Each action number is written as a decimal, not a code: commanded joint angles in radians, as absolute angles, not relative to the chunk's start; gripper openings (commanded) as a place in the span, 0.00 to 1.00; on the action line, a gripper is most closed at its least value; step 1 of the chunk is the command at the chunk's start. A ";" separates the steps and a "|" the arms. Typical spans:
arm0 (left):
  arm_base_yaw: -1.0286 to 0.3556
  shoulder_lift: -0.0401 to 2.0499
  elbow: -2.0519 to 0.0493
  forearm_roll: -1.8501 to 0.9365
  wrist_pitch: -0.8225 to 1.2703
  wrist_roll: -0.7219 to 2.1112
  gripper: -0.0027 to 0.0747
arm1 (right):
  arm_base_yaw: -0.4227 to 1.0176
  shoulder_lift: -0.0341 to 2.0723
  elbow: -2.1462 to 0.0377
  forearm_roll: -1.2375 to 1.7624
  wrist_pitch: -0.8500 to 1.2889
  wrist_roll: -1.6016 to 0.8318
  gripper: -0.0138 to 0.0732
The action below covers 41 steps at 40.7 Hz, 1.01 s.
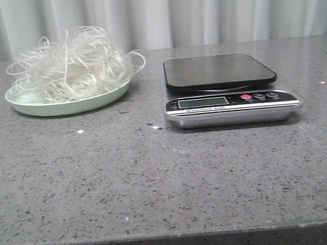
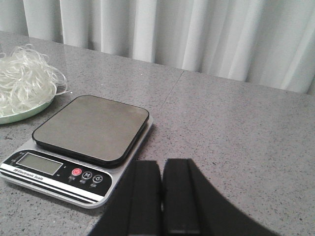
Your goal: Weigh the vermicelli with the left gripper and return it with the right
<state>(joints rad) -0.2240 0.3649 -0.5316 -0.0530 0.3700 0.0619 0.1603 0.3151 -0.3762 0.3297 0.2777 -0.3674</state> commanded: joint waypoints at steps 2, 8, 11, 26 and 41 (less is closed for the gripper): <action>-0.223 0.374 -0.559 -0.054 0.287 0.051 0.21 | 0.155 0.323 -0.402 0.328 0.211 -0.368 0.33; -0.223 0.374 -0.559 -0.054 0.287 0.051 0.21 | 0.155 0.323 -0.402 0.328 0.211 -0.368 0.33; -0.223 0.374 -0.559 -0.054 0.287 0.051 0.21 | 0.155 0.323 -0.402 0.328 0.211 -0.368 0.33; -0.134 0.308 -0.410 -0.043 0.126 0.051 0.21 | 0.155 0.323 -0.402 0.328 0.211 -0.368 0.33; -0.013 0.027 -0.079 -0.043 0.062 0.051 0.21 | 0.155 0.323 -0.402 0.328 0.211 -0.368 0.33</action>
